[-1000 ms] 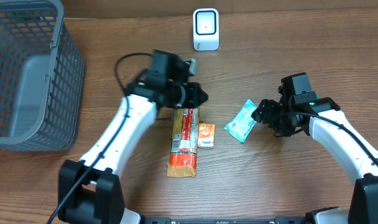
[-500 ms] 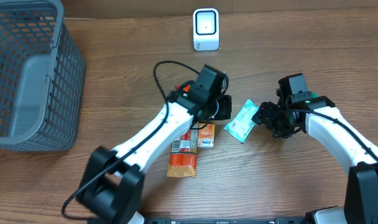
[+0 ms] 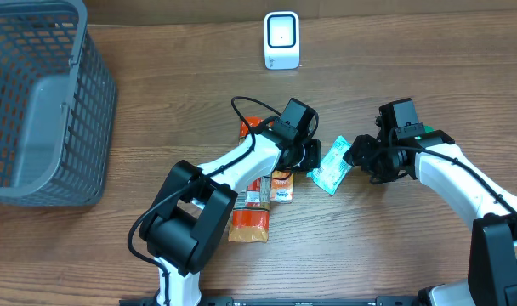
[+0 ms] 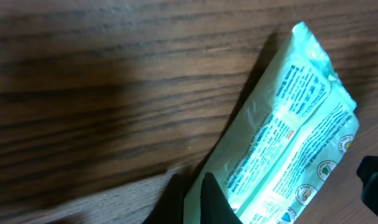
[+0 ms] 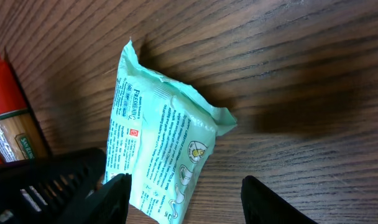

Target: Scan the item barcode

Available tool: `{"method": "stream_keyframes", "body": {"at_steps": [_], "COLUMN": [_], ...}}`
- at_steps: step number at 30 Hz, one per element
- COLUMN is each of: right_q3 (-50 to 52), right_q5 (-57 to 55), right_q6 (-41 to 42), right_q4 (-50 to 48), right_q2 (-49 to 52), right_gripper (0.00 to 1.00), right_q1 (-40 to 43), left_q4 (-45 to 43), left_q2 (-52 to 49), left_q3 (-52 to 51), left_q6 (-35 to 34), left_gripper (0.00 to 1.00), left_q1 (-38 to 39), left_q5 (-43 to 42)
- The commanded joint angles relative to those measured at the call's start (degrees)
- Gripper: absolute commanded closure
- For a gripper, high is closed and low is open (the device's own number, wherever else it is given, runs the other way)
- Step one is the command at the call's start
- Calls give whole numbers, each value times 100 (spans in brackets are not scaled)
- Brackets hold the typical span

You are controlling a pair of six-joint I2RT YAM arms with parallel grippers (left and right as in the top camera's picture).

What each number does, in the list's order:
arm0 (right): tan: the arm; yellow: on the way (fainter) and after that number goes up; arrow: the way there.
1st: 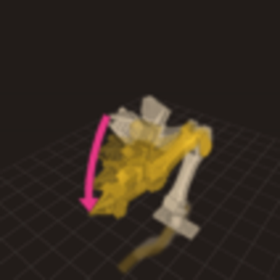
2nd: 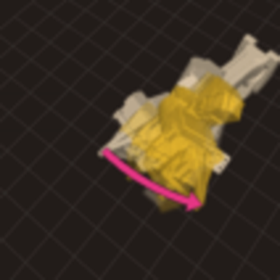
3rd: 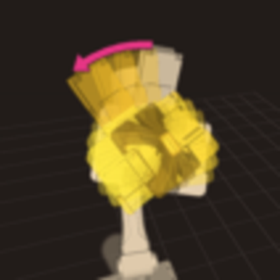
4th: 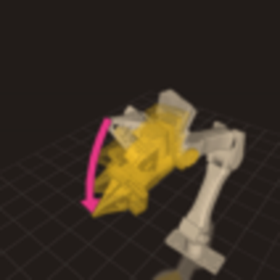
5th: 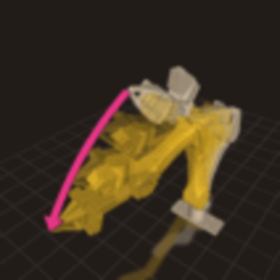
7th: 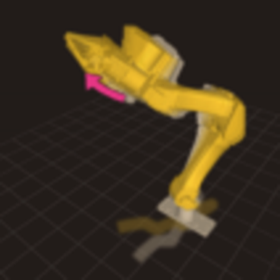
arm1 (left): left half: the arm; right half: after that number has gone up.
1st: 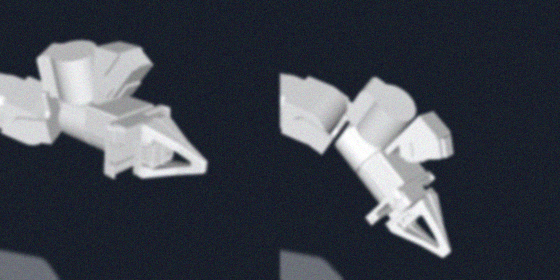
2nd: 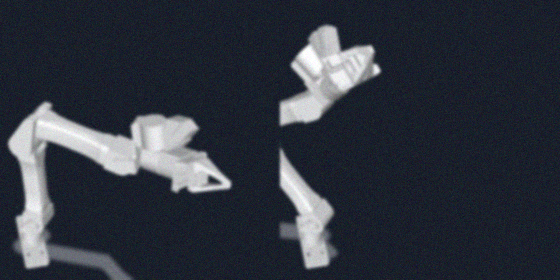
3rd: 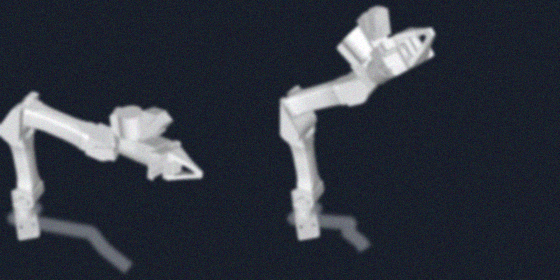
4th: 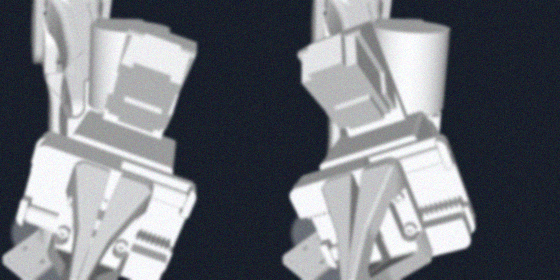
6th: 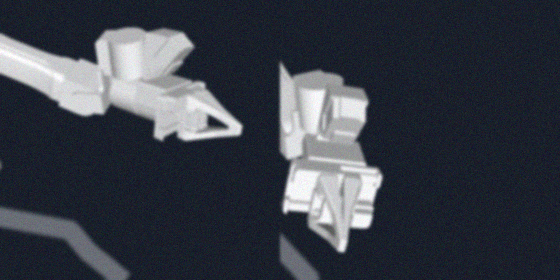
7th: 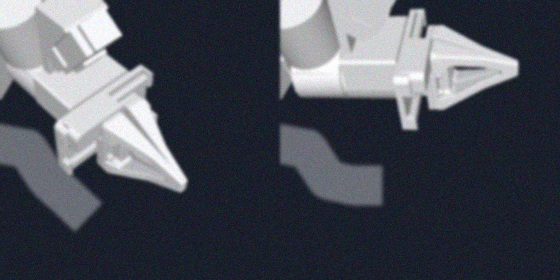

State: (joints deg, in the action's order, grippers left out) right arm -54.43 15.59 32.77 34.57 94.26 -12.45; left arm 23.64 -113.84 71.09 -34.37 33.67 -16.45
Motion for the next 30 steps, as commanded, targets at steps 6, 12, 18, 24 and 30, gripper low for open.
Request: {"method": "stream_keyframes", "body": {"at_steps": [6, 12, 18, 24, 30], "right_q3": [-59, -59, -59, -59, -57], "right_q5": [-57, -59, -140, -140, -140], "right_q6": [-26, -26, -26, -26, -24], "right_q4": [-24, -24, -20, 26, 28], "right_q2": [22, 22, 22, 22, 22], "right_gripper": [41, 41, 41, 41, 41], "right_q1": [20, 20, 20, 20, 20], "left_q4": [551, 837, 933, 927, 887], "left_q2": [302, 339, 317, 199, 155], "left_q3": [420, 446, 442, 439, 439], "left_q6": [227, 225, 221, 221, 151], "left_gripper": [96, 96, 96, 96, 96], "left_q1": [-92, -15, -11, 151, 177], "left_q5": [-308, -310, -310, -313, -179]}}
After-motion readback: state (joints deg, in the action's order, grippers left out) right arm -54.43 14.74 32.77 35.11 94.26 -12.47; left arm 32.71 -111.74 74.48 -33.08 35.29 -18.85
